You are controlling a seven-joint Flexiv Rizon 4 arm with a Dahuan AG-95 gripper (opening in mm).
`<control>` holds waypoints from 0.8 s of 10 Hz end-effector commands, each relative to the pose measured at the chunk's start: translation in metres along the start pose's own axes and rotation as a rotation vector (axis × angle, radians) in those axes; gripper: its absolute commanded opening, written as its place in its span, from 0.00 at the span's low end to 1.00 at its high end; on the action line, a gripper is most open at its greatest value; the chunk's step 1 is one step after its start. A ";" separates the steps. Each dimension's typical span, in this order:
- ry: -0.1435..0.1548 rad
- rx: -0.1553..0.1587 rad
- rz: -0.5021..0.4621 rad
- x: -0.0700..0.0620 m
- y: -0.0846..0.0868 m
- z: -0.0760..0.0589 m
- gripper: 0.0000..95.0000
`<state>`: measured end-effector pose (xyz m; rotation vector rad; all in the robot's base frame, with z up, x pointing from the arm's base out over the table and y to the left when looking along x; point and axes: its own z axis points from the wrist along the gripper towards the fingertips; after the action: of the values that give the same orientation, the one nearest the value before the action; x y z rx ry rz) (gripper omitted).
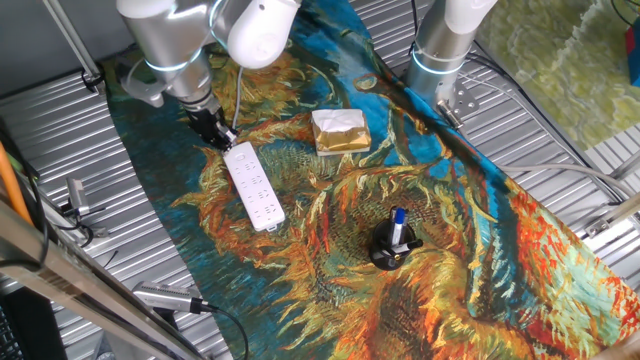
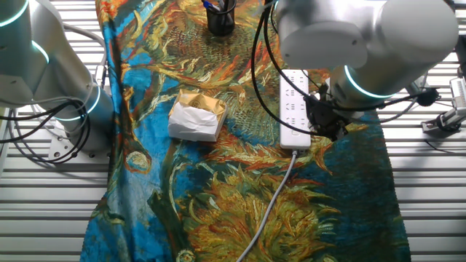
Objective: Turn off the power strip by pressing the button
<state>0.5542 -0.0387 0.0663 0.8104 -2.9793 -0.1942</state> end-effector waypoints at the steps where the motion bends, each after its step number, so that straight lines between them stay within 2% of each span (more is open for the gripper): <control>1: 0.015 -0.017 0.005 0.004 0.000 0.002 0.00; 4: 0.011 -0.029 0.043 0.016 0.009 0.008 0.00; 8: 0.011 -0.026 0.055 0.026 0.016 0.013 0.00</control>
<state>0.5209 -0.0368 0.0573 0.7242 -2.9790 -0.2220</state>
